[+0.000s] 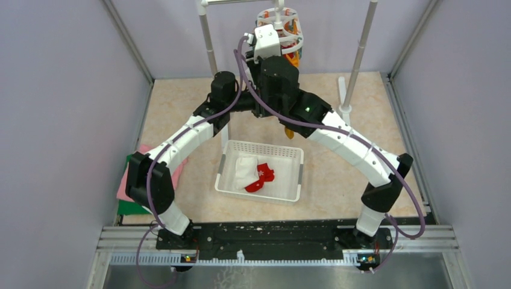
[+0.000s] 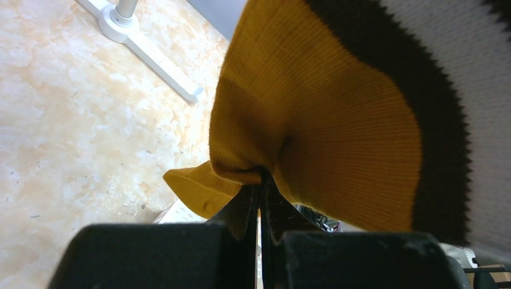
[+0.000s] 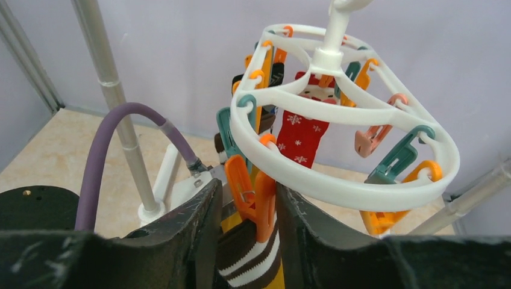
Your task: Remove the socks clipped to the hanger
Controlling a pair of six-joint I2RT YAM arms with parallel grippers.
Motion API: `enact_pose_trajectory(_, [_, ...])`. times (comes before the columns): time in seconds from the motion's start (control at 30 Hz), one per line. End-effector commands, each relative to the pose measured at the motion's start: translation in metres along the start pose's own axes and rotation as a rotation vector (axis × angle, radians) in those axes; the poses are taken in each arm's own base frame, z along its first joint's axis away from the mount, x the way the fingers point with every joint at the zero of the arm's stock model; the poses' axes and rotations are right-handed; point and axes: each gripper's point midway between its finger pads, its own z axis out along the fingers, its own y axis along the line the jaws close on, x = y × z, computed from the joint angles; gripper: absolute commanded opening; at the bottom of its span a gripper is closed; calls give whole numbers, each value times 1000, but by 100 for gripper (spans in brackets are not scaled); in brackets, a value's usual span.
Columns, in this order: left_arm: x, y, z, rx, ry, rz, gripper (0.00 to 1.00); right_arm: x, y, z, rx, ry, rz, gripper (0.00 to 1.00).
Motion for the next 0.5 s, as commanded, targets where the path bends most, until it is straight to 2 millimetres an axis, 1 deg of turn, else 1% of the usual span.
enact_pose_trajectory(0.0, [-9, -19, -6, 20, -36, 45, 0, -24, -17, -12, 43, -63, 56, 35])
enact_pose_trajectory(0.27, [-6, -17, -12, -6, -31, 55, 0, -39, -31, -26, 26, -113, 134, 19])
enact_pose_trajectory(0.37, [-8, -12, -16, -28, -36, 69, 0, -43, -36, -32, -1, -117, 172, 13])
enact_pose_trajectory(0.47, [-10, -9, -19, -39, -39, 77, 0, -46, -44, -32, -56, -116, 243, 7])
